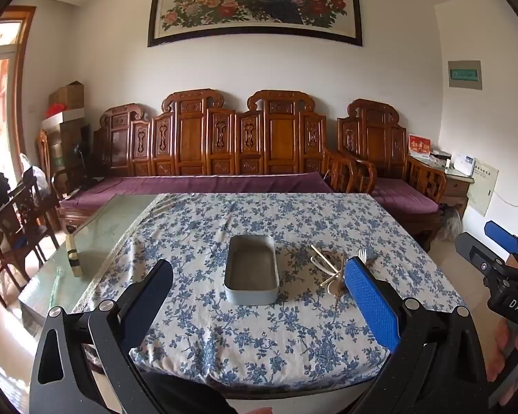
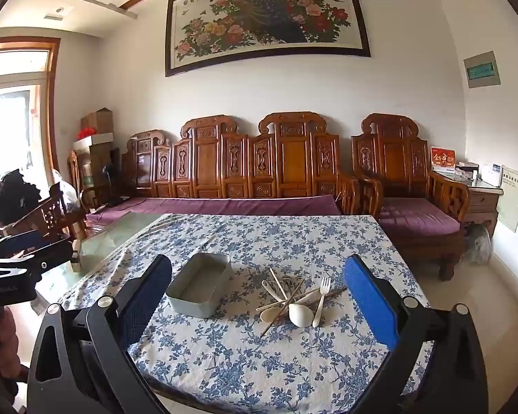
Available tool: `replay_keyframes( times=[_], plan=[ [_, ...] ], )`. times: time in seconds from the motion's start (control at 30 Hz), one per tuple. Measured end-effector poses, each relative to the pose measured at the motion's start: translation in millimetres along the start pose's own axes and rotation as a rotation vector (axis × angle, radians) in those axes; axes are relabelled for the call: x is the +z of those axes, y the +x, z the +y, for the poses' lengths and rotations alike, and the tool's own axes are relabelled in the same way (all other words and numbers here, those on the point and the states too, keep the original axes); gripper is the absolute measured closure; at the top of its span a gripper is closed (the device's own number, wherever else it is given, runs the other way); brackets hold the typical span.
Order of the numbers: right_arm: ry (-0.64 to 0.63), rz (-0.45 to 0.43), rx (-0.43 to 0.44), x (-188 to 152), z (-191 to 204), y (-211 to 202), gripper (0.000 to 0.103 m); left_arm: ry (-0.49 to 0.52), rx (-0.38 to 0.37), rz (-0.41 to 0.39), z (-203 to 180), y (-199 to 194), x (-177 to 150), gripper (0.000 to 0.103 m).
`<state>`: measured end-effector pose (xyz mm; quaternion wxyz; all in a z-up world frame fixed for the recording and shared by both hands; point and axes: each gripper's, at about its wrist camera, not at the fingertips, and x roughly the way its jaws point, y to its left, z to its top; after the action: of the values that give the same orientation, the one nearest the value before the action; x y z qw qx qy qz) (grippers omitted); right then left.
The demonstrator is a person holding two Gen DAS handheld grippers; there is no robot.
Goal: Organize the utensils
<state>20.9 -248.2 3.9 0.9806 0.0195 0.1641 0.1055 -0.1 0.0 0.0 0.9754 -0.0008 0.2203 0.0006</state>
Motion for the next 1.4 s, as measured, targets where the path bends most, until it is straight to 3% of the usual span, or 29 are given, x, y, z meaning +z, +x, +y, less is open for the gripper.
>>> replay_keyframes(
  times=[1.4],
  plan=[
    [0.003, 0.000, 0.006, 2.6, 5.5, -3.8, 0.003, 0.001, -0.002, -0.006, 3.6, -1.7, 0.9, 0.006]
  ],
)
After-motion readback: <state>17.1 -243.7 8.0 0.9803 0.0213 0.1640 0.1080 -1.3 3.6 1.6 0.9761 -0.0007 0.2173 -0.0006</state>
